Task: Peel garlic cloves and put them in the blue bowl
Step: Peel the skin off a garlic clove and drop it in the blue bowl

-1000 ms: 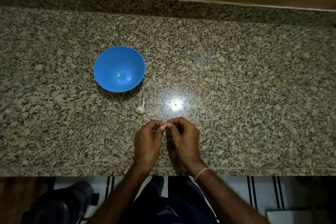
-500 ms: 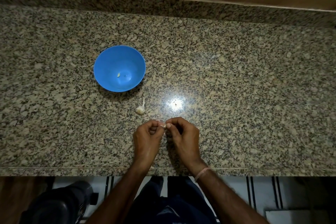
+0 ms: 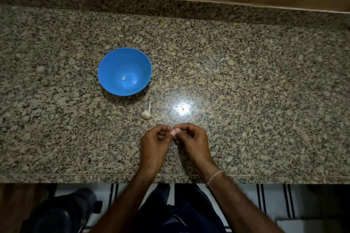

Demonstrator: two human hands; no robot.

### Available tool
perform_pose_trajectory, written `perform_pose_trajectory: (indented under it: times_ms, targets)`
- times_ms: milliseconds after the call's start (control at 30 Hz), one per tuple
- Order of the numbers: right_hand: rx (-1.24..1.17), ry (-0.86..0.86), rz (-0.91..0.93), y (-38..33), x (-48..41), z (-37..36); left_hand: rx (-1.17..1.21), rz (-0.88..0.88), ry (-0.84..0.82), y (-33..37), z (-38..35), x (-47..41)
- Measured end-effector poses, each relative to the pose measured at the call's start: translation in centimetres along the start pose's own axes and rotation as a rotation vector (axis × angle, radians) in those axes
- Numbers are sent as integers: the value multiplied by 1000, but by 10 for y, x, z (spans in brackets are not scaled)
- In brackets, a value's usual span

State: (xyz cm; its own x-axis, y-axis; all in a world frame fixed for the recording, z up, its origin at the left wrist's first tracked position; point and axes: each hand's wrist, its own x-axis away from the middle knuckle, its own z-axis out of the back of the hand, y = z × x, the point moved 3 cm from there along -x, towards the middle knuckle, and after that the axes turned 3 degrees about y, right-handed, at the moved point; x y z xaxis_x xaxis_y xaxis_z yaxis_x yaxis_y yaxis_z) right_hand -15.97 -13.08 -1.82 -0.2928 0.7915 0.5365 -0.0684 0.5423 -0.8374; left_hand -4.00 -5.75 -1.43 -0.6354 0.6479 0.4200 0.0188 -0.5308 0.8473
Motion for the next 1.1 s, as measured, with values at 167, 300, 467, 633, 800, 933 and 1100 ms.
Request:
perform_pose_trajectory:
  times_ms: [167,300,467,633,800,933,1100]
  targets:
    - [-9,-5,-13,3,4,0,147,78,-12,-4,2,-1]
    - [41,12,25,4,4,2,214,132,-41,-2,1,0]
    - [177,9,125,4,2,1,268,176,-36,-3,0,0]
    - [8,20,15,9,5,-3,165,93,11,-1,-2,1]
    - [-41,24,-55,6,3,-3,198,129,20,-4,-4,-1]
    - [-93,12,-87,5,5,-1,177,140,54,-5,-4,-3]
    - [-175,-16,-164,7,3,7,-117,-22,117,2,0,-5]
